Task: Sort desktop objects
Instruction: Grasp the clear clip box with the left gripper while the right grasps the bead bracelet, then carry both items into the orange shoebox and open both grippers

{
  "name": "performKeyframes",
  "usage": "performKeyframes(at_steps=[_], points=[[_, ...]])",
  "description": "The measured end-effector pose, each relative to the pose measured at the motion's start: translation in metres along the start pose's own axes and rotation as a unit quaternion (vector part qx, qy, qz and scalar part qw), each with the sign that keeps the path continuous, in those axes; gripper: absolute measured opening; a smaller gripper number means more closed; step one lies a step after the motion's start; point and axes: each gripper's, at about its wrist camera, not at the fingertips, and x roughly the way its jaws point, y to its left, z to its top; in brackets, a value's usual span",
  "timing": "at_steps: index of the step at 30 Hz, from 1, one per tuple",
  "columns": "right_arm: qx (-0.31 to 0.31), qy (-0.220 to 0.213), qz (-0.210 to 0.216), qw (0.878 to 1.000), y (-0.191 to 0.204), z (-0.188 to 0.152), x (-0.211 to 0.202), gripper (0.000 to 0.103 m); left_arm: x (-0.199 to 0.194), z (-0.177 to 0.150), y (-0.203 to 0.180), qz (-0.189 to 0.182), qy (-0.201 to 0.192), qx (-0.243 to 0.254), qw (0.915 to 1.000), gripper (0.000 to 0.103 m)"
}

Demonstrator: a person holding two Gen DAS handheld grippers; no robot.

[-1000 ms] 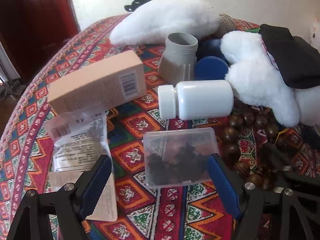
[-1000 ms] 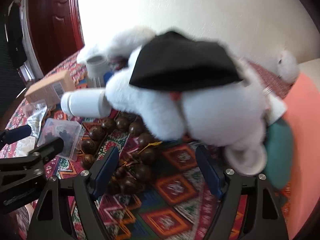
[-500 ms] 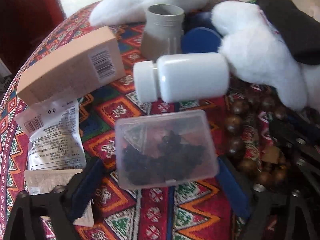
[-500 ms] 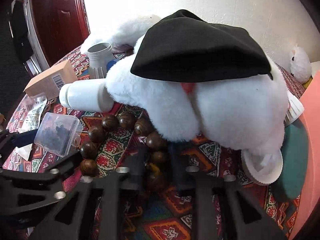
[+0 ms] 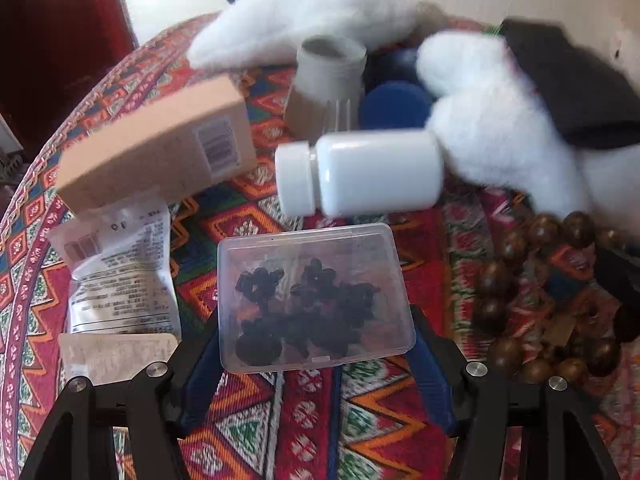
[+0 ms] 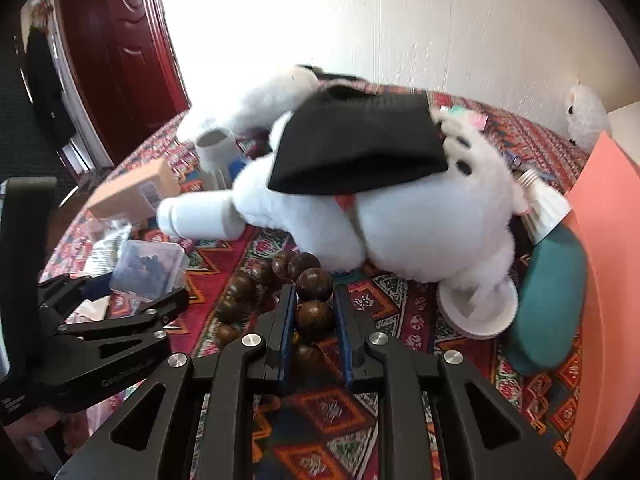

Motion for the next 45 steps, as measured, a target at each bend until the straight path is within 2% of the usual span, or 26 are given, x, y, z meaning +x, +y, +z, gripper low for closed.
performKeyframes(at_steps=[4,9,14,20,28,30,34,37,40,45], points=[[-0.004,-0.019,0.008,1.000,-0.001,-0.004,-0.039,0.020,-0.021,-0.002,-0.001,-0.011,-0.016,-0.010,0.9998,0.070],[-0.016,-0.049,0.021,0.998,0.004,-0.012,-0.086,0.020,-0.066,-0.020,-0.007,-0.038,-0.034,-0.023,0.9984,0.070],[-0.012,-0.079,0.021,0.997,0.005,-0.027,-0.130,0.020,-0.117,-0.021,-0.019,-0.066,-0.081,-0.018,0.9943,0.070],[0.009,-0.120,0.016,0.993,-0.026,-0.045,-0.201,0.020,-0.173,-0.038,-0.072,-0.116,-0.112,0.007,0.9869,0.070],[0.068,-0.177,-0.023,0.982,-0.094,-0.069,-0.293,0.020,-0.215,-0.044,-0.162,-0.175,-0.126,0.056,0.9749,0.070],[0.082,-0.193,-0.040,0.977,-0.111,-0.073,-0.310,0.020,-0.221,-0.043,-0.183,-0.191,-0.126,0.065,0.9713,0.070],[0.117,-0.225,-0.099,0.962,-0.154,-0.081,-0.340,0.020,-0.228,-0.036,-0.228,-0.230,-0.121,0.087,0.9617,0.070],[0.150,-0.231,-0.128,0.953,-0.193,-0.082,-0.347,0.020,-0.221,-0.028,-0.267,-0.251,-0.102,0.106,0.9566,0.070],[0.182,-0.222,-0.153,0.946,-0.230,-0.081,-0.340,0.020,-0.203,-0.022,-0.299,-0.263,-0.075,0.120,0.9543,0.070],[0.249,-0.176,-0.154,0.940,-0.293,-0.088,-0.309,0.020,-0.164,-0.018,-0.349,-0.270,-0.019,0.144,0.9519,0.070]])
